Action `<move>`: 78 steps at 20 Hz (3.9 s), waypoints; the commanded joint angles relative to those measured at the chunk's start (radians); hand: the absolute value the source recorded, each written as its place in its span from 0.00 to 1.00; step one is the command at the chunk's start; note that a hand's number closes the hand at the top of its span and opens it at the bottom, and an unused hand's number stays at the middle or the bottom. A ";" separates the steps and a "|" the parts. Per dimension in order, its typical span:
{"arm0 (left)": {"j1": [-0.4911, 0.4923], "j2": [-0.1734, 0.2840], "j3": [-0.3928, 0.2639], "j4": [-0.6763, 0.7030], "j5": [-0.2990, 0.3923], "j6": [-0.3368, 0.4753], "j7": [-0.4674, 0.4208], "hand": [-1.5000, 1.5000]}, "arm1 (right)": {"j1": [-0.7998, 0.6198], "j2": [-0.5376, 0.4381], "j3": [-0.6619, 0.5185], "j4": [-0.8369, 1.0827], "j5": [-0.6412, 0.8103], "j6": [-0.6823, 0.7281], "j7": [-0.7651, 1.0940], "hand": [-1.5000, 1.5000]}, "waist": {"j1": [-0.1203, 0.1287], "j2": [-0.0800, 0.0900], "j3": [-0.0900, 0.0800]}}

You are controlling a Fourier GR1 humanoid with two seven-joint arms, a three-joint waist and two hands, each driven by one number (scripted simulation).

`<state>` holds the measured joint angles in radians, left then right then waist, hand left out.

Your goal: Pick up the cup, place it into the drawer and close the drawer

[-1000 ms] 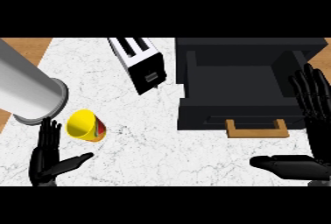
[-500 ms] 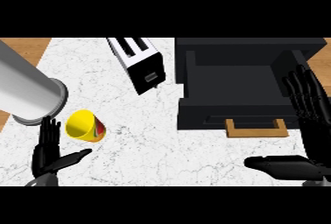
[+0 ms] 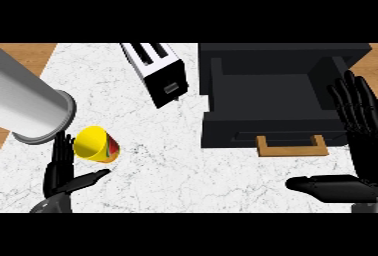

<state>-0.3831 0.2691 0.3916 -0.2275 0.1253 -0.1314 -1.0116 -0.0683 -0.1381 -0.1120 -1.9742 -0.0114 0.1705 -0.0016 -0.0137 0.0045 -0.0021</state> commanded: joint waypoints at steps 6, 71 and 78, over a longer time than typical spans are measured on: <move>-0.041 -0.002 0.002 0.034 0.008 -0.042 -0.055 0.00 | -0.011 0.015 0.024 -0.008 0.012 -0.005 0.032 0.00 | 0.000 0.000 0.000; -0.516 -0.269 -0.378 -0.785 0.025 0.196 0.653 1.00 | -0.029 -0.033 -0.075 0.062 -0.026 0.025 -0.006 0.00 | 0.003 -0.004 0.002; -0.677 -0.269 -0.438 -0.640 0.080 0.346 0.707 1.00 | -0.049 -0.053 -0.098 0.080 -0.054 0.043 0.012 0.00 | -0.002 -0.002 0.002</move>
<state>-0.9953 0.0015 -0.0192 -0.9265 0.1823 0.1453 -0.3361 -0.0776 -0.1717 -0.1914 -1.9210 -0.0546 0.2121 -0.0119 -0.0163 0.0012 0.0004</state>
